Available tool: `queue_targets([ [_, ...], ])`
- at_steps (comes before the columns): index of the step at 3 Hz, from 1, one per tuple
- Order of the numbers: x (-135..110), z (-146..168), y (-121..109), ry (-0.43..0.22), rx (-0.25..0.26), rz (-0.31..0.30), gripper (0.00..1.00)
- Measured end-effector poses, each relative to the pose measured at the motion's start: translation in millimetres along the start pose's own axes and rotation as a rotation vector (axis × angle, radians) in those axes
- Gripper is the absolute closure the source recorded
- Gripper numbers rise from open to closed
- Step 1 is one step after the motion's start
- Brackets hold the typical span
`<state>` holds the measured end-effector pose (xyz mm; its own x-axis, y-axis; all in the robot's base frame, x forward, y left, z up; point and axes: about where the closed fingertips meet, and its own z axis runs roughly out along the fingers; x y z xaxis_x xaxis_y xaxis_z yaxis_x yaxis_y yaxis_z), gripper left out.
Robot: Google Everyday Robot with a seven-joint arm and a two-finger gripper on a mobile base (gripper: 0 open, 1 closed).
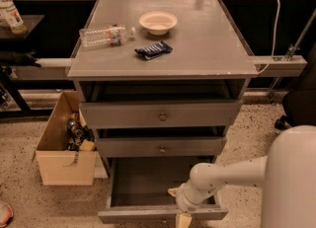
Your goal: Close bottom drawer
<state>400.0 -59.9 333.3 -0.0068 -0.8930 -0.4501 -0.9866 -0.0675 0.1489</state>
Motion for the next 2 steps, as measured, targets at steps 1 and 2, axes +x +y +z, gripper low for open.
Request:
queue_targets([
  [1, 22, 39, -4, -0.016, 0.002, -0.020, 0.16],
  [2, 47, 77, -6, -0.024, 0.008, -0.020, 0.40],
])
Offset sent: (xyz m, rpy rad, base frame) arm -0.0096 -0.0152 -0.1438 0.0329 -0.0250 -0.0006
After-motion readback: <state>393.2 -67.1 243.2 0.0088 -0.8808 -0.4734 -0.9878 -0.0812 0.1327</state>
